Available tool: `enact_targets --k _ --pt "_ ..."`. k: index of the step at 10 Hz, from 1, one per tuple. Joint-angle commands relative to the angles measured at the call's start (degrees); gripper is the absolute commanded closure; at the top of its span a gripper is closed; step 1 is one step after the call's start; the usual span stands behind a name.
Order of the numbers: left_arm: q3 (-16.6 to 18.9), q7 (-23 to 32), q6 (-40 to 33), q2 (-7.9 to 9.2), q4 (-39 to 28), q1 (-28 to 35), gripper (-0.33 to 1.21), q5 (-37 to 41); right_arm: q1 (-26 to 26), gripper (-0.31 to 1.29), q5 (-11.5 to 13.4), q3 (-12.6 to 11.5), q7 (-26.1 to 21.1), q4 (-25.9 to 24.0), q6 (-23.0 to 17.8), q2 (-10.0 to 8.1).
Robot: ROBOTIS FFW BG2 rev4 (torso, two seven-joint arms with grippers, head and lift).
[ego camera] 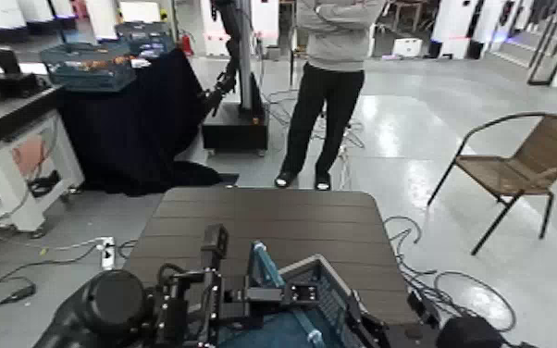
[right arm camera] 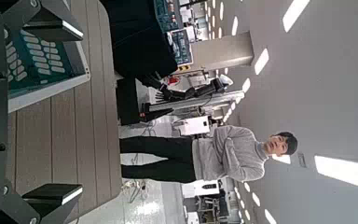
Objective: Place the crate on the table.
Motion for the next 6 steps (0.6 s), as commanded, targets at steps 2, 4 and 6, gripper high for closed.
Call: enact_targets --k 2,4,6 --pt "-5.1 -5.4 -5.0 -0.22 7.1 -5.9 1.2 -5.4 -0.3 0.15 -0.2 0.3 0.0 0.3 0.0 -0.09" --pt "-8.2 -9.8 -7.8 -0.66 11.5 -9.7 1.2 -8.2 -0.5 0.15 -0.3 0.5 0.0 0.3 0.0 -0.09" --pt "-9.6 -11.0 -8.9 -1.18 14.9 -12.1 1.2 -8.4 -0.6 0.15 -0.4 0.6 0.0 0.5 0.0 -0.18"
